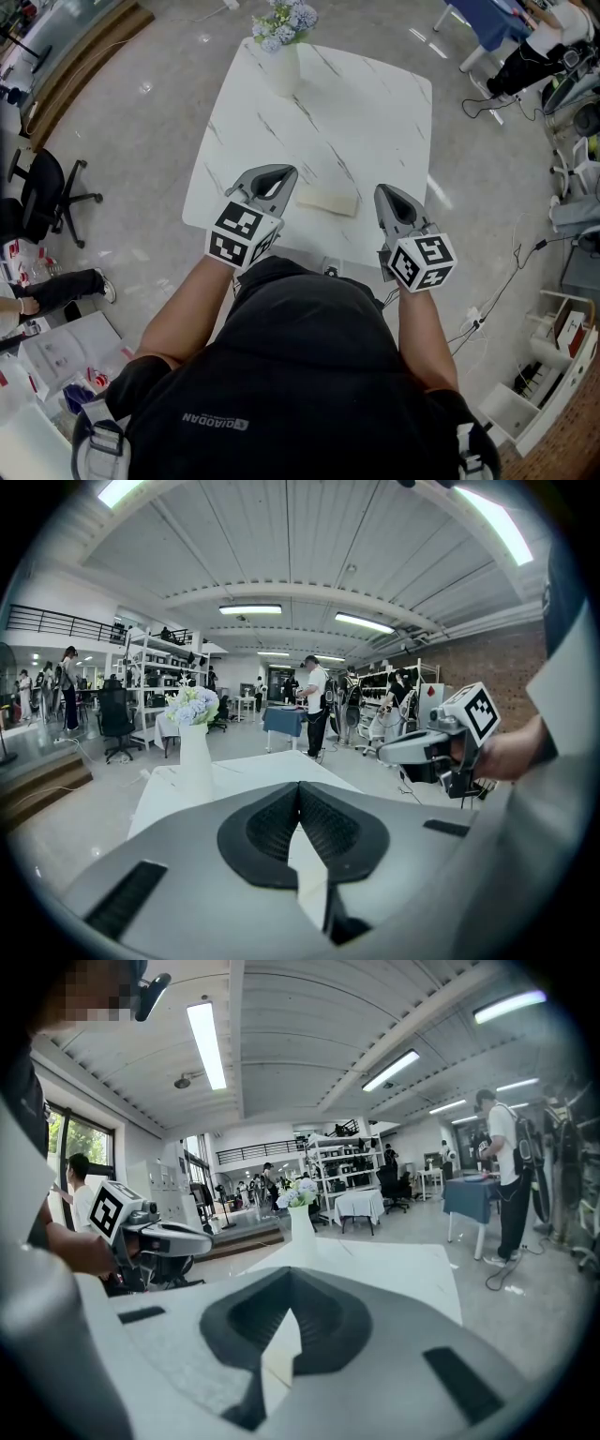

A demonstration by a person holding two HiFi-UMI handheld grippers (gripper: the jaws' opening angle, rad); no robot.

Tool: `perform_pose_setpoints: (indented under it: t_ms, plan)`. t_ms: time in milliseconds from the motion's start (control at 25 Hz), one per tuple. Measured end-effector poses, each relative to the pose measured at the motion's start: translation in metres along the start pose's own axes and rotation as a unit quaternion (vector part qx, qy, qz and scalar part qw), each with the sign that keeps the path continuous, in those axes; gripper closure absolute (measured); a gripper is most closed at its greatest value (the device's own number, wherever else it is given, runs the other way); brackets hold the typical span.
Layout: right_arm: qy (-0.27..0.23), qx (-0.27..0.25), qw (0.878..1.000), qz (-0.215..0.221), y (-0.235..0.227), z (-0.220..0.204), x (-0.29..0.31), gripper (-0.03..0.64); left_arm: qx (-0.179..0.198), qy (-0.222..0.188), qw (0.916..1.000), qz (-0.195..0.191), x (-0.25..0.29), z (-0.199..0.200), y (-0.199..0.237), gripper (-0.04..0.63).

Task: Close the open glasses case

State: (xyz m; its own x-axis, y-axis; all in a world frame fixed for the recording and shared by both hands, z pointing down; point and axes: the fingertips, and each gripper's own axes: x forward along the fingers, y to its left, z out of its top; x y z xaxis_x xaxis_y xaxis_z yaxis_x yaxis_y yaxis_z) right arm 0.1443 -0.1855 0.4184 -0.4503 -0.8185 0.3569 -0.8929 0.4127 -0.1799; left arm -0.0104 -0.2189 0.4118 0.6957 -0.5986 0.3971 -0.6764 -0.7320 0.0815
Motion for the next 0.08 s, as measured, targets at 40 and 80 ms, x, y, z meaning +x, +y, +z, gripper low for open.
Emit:
perform_pose_setpoints:
  t_ms: [40, 80]
  plan:
    - [0.000, -0.001, 1.000, 0.000, 0.0002, 0.0004, -0.0003, 0.615, 0.000, 0.000, 1.0000, 0.000, -0.0003, -0.0001, -0.0002, 0.592]
    - [0.000, -0.002, 1.000, 0.000, 0.0004, 0.0008, -0.0006, 0.615, 0.000, 0.001, 1.0000, 0.000, -0.0005, -0.0001, -0.0004, 0.592]
